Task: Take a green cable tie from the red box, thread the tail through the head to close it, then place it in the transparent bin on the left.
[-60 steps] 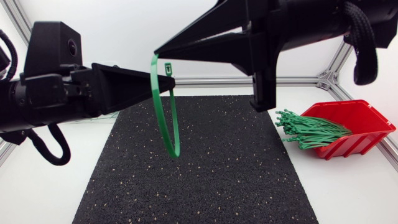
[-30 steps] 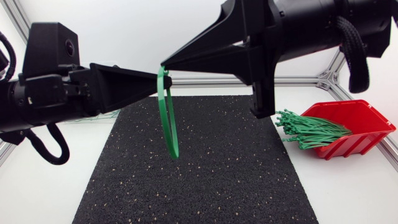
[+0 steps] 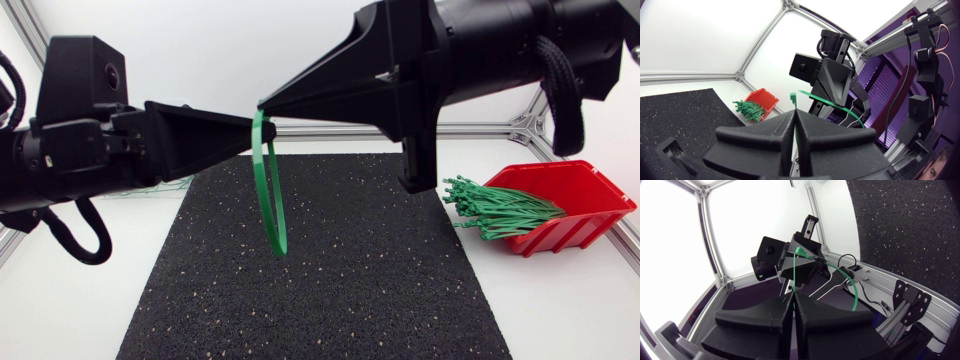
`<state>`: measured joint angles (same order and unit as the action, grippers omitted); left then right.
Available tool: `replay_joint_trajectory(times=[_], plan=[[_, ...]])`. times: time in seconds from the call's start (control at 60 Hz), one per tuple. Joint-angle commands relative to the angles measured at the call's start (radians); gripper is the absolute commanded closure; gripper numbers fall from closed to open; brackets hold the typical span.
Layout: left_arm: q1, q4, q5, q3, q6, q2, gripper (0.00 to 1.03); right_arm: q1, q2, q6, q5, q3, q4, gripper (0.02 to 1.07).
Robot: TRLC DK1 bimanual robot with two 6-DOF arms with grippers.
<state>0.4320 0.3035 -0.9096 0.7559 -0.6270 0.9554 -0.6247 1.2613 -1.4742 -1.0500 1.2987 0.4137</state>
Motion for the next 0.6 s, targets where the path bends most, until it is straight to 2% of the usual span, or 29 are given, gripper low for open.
replay_joint_trajectory(times=[0.0,0.583], plan=[[-0.006,0.005,0.003,-0.018,0.021,-0.007,1.00,-0.010,-0.014,-0.037,0.001,-0.032,-0.019,1.01],[-0.003,0.011,0.005,-0.018,0.035,0.000,1.00,-0.018,-0.023,-0.037,0.001,-0.064,-0.070,1.01]])
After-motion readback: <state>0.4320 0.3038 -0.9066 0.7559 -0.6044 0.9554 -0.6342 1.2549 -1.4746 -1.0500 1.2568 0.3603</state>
